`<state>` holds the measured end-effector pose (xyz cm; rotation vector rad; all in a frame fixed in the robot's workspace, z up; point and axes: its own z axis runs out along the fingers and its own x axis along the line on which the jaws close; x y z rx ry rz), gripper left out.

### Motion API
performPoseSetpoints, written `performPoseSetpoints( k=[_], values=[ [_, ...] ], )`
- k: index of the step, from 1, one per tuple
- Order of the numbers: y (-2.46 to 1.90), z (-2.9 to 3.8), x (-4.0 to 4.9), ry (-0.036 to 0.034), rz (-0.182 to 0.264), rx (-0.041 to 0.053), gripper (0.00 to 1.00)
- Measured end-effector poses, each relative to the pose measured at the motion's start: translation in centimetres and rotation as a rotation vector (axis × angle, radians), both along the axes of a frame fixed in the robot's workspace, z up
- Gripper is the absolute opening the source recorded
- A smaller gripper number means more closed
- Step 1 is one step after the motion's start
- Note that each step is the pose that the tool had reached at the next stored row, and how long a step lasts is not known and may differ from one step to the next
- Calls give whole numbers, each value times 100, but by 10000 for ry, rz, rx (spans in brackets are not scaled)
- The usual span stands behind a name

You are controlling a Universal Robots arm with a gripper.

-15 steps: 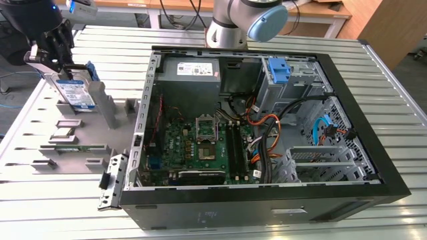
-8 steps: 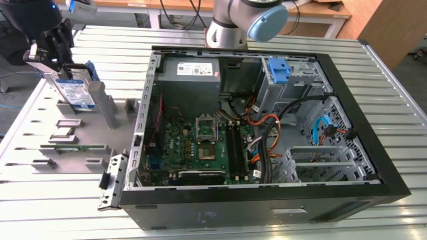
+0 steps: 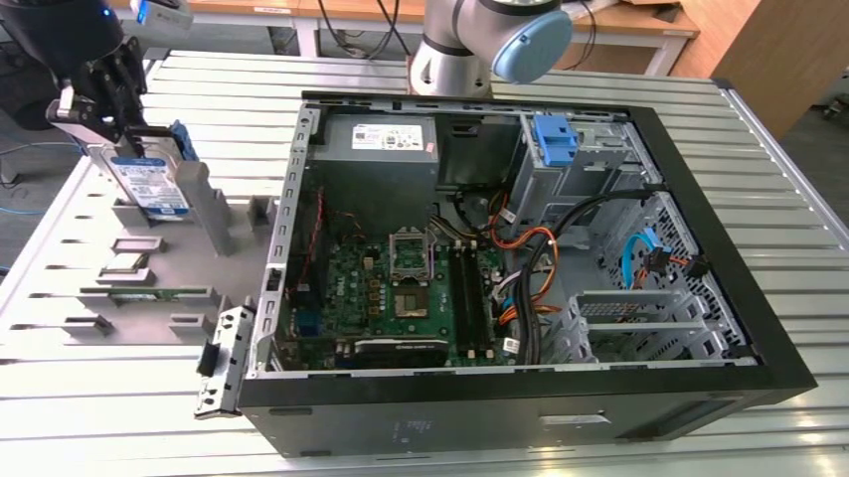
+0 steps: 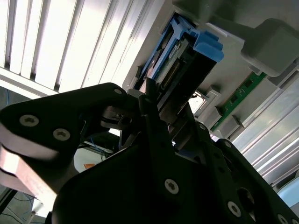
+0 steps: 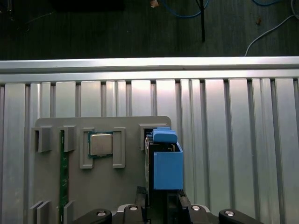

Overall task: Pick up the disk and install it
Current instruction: 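Pick up the disk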

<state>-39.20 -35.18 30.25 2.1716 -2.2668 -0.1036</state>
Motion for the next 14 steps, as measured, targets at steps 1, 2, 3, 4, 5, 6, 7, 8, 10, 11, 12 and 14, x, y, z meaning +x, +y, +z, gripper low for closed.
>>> performPoseSetpoints(
  k=[1, 2, 3, 4, 5, 6, 7, 8, 10, 11, 12, 14],
  values=[
    [0, 1, 0, 1, 0, 0, 35],
    [0, 8, 0, 6, 0, -3, 35],
    [0, 18, 0, 6, 0, -3, 35],
    [0, 27, 0, 2, 0, -1, 35],
    [0, 38, 0, 1, 0, 0, 35],
    [0, 48, 0, 1, 0, -1, 35],
    [0, 53, 0, 0, 0, 0, 35],
    [0, 53, 0, -2, 0, 1, 35],
    [0, 73, 0, 0, 0, 0, 35],
    [0, 91, 0, 0, 0, 0, 35],
    [0, 91, 0, 0, 0, 0, 35],
    [0, 95, 0, 1, 0, -1, 35]
  ],
)
